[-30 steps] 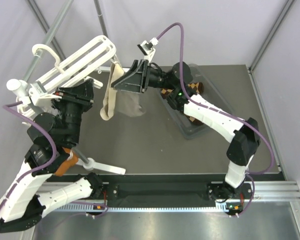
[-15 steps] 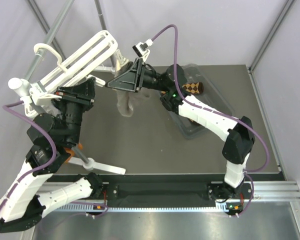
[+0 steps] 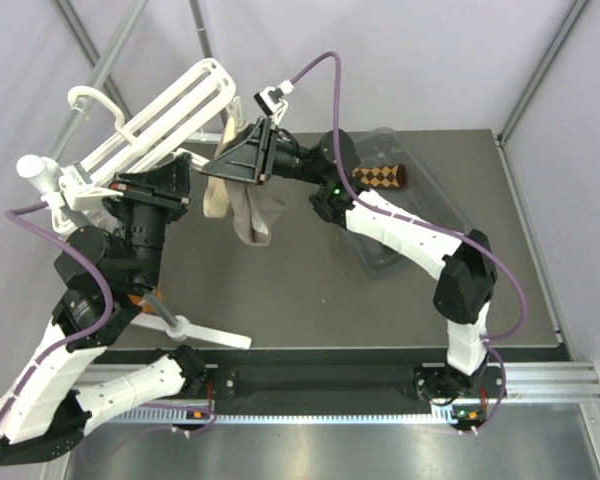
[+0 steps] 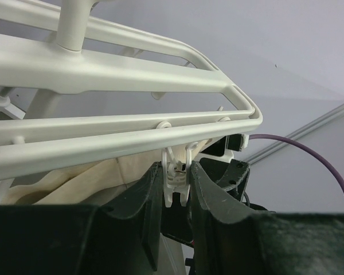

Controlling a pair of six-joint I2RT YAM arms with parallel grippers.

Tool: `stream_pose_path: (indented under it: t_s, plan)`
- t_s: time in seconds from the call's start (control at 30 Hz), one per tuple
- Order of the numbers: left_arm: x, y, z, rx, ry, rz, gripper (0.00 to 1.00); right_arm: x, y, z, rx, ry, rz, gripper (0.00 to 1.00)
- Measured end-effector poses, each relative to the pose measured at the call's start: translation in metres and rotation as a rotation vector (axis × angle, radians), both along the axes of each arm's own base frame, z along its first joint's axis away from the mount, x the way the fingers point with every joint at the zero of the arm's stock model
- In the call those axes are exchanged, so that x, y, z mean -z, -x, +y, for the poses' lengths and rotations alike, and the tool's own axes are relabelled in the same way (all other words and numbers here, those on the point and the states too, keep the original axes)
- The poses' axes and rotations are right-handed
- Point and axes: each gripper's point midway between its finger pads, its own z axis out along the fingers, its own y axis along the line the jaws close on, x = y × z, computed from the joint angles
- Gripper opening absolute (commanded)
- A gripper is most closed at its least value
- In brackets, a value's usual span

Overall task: Clip the socks to the hanger
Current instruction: Open the clamp at the hanger.

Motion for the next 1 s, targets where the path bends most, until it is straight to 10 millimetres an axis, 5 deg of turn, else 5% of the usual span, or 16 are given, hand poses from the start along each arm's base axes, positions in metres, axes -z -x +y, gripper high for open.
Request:
stream_pose_path:
  t_s: [0.27, 0.6, 0.8, 0.83, 0.87, 1.0]
  plan:
    - [0.000, 0.000, 0.000, 0.000, 0.006, 0.001, 0.00, -0.004, 0.003, 0.005, -0.012, -0.013, 0.008, 0.45]
    - [-0.003, 0.001, 0.000, 0.008, 0.022, -0.009, 0.00, -0.017, 0.003, 0.005, -0.010, -0.043, 0.017, 0.29]
    - [-0.002, 0.002, 0.002, 0.005, 0.028, -0.010, 0.00, -0.015, 0.003, 0.009, -0.026, -0.050, 0.035, 0.00]
    - [-0.002, 0.002, 0.002, 0.004, 0.028, -0.010, 0.03, -0.014, 0.003, 0.010, -0.030, -0.051, 0.038, 0.00]
    - [-0.002, 0.002, 0.002, 0.003, 0.029, -0.010, 0.28, -0.014, 0.003, 0.010, -0.032, -0.054, 0.036, 0.00]
    - [0.001, 0.003, 0.000, 0.015, 0.022, -0.008, 0.60, -0.014, 0.002, 0.011, -0.035, -0.066, 0.040, 0.00]
